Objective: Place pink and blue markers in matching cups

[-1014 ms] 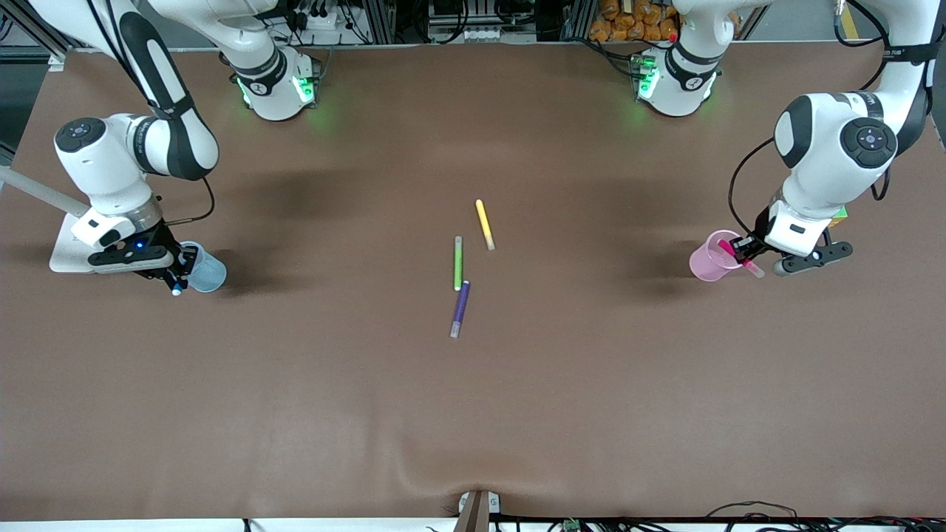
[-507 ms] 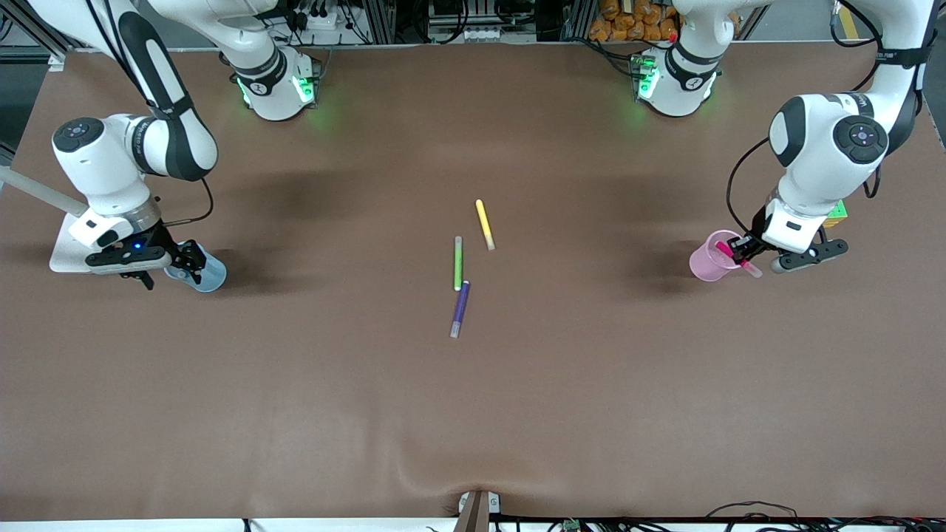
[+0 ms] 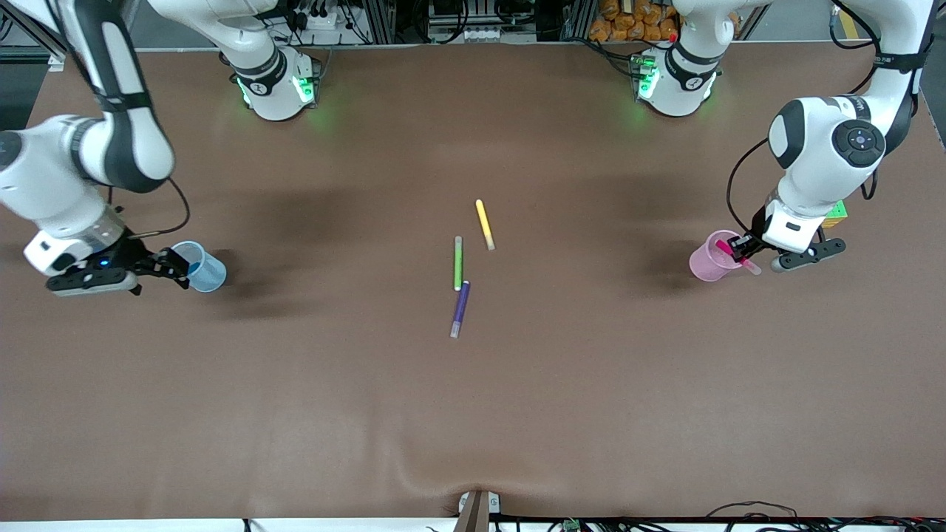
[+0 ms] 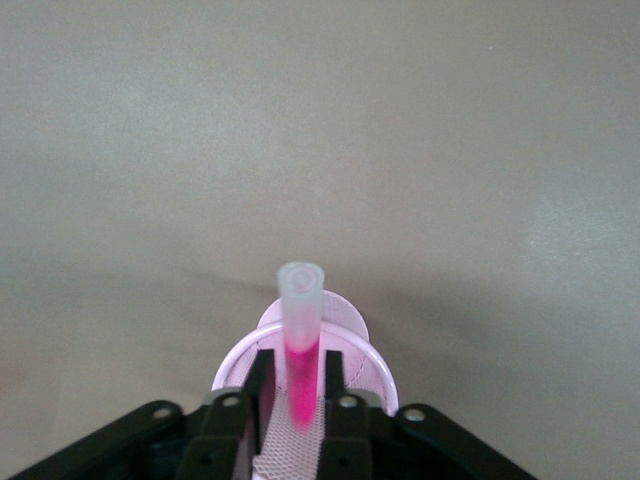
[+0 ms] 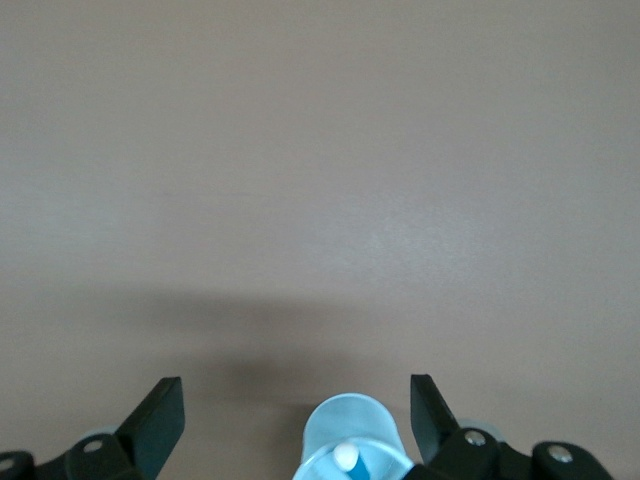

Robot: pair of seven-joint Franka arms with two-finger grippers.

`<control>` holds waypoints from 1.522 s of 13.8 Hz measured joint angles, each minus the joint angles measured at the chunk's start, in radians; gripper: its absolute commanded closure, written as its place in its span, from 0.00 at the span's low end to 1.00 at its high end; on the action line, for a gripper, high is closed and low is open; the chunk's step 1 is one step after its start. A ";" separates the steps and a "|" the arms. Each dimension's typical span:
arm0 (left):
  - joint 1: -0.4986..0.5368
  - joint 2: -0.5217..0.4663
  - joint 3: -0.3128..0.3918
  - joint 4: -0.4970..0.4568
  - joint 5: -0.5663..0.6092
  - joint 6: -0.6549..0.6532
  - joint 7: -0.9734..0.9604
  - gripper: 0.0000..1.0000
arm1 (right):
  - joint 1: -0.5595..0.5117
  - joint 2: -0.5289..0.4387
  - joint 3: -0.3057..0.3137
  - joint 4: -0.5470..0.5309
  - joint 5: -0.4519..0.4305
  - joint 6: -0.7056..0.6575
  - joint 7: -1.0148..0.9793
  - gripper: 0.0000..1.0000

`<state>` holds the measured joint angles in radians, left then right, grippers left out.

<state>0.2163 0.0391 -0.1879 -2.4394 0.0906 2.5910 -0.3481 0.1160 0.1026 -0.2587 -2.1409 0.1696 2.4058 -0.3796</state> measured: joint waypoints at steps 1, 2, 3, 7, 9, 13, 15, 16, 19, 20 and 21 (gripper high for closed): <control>0.000 0.001 0.000 0.000 0.000 0.000 0.000 0.00 | 0.000 0.001 -0.001 0.063 0.004 -0.098 0.000 0.00; 0.000 0.001 0.000 0.000 0.000 0.000 0.000 0.00 | -0.001 0.004 -0.002 0.126 0.005 -0.187 0.002 0.00; 0.000 0.001 0.000 0.000 0.000 0.000 0.000 0.00 | -0.003 0.012 -0.004 0.187 0.006 -0.263 0.003 0.00; 0.001 -0.002 -0.001 0.031 0.000 -0.063 -0.003 0.00 | -0.006 0.089 -0.009 0.447 0.006 -0.502 0.004 0.00; 0.000 -0.011 -0.002 0.093 0.000 -0.179 -0.003 0.00 | -0.007 0.117 -0.010 0.553 0.006 -0.593 0.017 0.00; -0.001 -0.029 -0.020 0.298 0.000 -0.481 0.034 0.00 | -0.025 0.119 -0.018 0.655 0.005 -0.717 0.100 0.00; -0.002 -0.039 -0.053 0.410 0.000 -0.615 0.048 0.00 | -0.062 0.119 -0.023 0.697 0.005 -0.790 0.113 0.00; -0.003 -0.043 -0.071 0.459 -0.002 -0.675 0.048 0.00 | -0.076 0.119 -0.026 0.717 0.005 -0.827 0.116 0.00; -0.005 -0.065 -0.096 0.596 -0.004 -0.841 0.068 0.00 | -0.086 0.106 -0.027 0.775 -0.013 -0.952 0.209 0.00; -0.005 -0.074 -0.099 0.653 -0.004 -0.901 0.096 0.00 | -0.085 0.088 -0.024 0.786 -0.043 -0.974 0.232 0.00; -0.005 -0.079 -0.099 0.708 -0.005 -0.954 0.127 0.00 | -0.084 0.067 -0.020 0.788 -0.072 -0.991 0.242 0.00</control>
<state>0.2110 -0.0403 -0.2874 -1.7316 0.0860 1.6367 -0.2213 0.0322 0.1697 -0.2788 -1.3533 0.0976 1.4143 -0.1372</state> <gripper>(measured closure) 0.000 0.000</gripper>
